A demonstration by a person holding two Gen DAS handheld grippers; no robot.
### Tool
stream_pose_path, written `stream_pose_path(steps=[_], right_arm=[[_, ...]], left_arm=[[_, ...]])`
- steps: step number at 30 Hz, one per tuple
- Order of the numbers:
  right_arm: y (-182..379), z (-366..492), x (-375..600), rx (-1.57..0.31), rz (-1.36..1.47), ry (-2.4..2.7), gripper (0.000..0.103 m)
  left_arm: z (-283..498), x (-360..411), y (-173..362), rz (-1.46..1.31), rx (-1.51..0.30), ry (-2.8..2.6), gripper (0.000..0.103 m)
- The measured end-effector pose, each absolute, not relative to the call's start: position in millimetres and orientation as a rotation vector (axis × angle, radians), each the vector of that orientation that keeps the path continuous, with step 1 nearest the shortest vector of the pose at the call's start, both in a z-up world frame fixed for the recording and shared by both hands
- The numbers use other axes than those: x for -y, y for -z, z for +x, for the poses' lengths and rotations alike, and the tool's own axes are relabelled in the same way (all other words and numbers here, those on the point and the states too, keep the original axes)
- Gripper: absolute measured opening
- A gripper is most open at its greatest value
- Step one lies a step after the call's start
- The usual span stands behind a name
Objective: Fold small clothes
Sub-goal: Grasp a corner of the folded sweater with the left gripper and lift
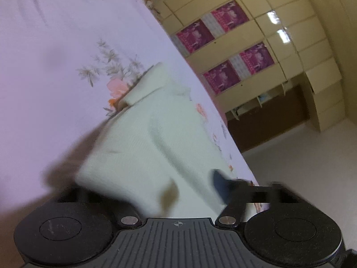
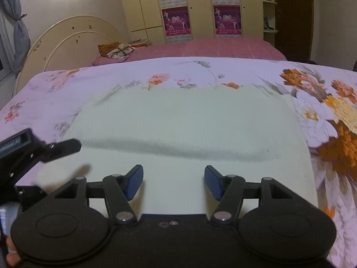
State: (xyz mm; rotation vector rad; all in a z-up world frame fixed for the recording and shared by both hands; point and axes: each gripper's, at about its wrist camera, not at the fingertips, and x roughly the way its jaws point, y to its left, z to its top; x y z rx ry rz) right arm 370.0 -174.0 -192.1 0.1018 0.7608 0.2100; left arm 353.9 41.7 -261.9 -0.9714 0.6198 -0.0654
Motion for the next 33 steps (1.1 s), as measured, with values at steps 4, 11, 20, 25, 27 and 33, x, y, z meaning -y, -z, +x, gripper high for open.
stream_pose_path(steps=[4, 11, 20, 25, 27, 33], right_arm=[[194, 385, 170, -0.743, 0.09, -0.218, 0.06], [193, 402, 156, -0.688, -0.016, -0.177, 0.06], [221, 394, 137, -0.676, -0.185, -0.148, 0.063], [197, 379, 188, -0.652, 0.085, -0.126, 0.057], [191, 367, 222, -0.643, 0.151, -0.061, 0.057], [186, 334, 314, -0.645, 0.38, 0.052, 0.059]], left_arm=[[364, -47, 278, -1.027, -0.622, 0.022, 0.014], [372, -35, 262, -0.908, -0.624, 0.027, 0.008], [387, 4, 187, -0.643, -0.516, 0.26, 0.008], [406, 65, 156, -0.458, -0.544, 0.487, 0.008], [410, 97, 153, -0.362, -0.578, 0.573, 0.008], [416, 158, 169, -0.135, -0.751, 0.635, 0.008]])
